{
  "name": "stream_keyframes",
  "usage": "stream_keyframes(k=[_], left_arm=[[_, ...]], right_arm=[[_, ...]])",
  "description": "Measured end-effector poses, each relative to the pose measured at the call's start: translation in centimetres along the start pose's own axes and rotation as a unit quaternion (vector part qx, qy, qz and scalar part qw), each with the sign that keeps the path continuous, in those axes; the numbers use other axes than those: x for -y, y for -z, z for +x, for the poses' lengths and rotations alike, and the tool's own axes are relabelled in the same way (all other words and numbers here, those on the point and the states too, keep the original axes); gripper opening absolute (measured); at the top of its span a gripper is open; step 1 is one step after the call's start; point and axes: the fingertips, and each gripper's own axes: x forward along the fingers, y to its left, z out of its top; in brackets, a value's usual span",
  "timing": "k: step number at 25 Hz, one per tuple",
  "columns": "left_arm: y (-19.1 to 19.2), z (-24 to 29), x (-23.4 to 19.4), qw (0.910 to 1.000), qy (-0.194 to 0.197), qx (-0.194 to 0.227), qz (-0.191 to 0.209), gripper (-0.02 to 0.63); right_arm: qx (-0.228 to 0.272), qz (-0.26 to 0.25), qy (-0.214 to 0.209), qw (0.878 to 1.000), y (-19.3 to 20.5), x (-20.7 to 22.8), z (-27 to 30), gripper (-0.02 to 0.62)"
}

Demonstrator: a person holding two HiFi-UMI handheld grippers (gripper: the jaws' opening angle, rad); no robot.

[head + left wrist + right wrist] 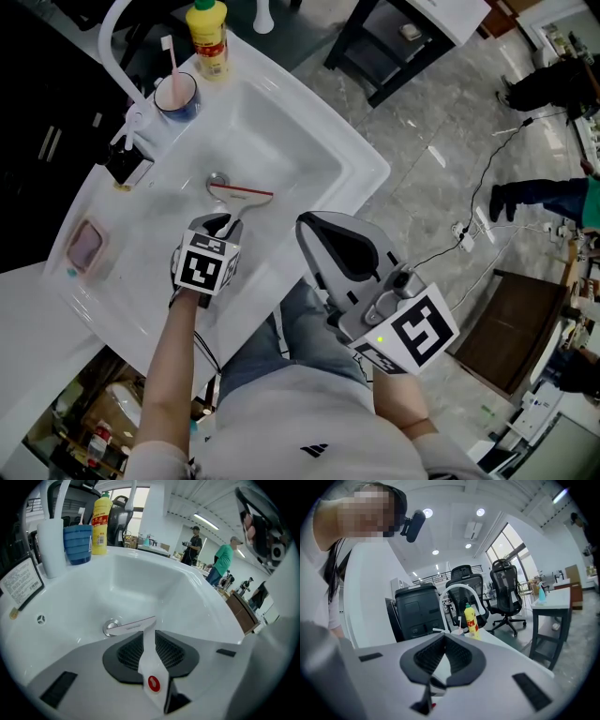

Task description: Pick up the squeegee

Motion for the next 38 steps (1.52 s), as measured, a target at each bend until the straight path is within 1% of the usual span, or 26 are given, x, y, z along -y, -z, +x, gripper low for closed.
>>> stream_keyframes(k=[4,9,14,20,28,33,38], left_arm=[[0.7,1.0,-0.4,0.9996,0.001,-0.013,-0.024,0.087],[1.5,2.0,-0.7,0.9992,-0.01,-0.035,-0.019,0.103],[2.3,3.0,-0.9,0.9981,-0.018,-0.054,-0.023,0.109],[3.0,4.0,-1.7,0.9969,-0.035,-0.064,-0.029,0.117],[4.4,5.2,-1.8,0.995,-0.041,-0.084,-0.035,0.123],[4.6,5.5,-2.1,0.9935,-0.042,-0.087,-0.059,0.123],[4.6,5.9,-2.3,0.9928,-0.046,-0.088,-0.066,0.124]], right_arm=[[-0.001,0.001,0.002,1.0,0.2,0.3,-0.3,0.009],[-0.004,0.003,0.005,1.0,0.5,0.9,-0.6,0.009],[-0.008,0.003,0.006,1.0,0.7,1.4,-0.8,0.009],[-0.012,0.003,0.008,1.0,1.1,1.9,-1.1,0.01],[-0.017,0.004,0.01,1.0,1.6,2.3,-1.4,0.009],[-0.021,0.004,0.009,1.0,1.9,2.5,-1.5,0.009],[-0.025,0.002,0.008,1.0,2.2,2.6,-1.4,0.009]])
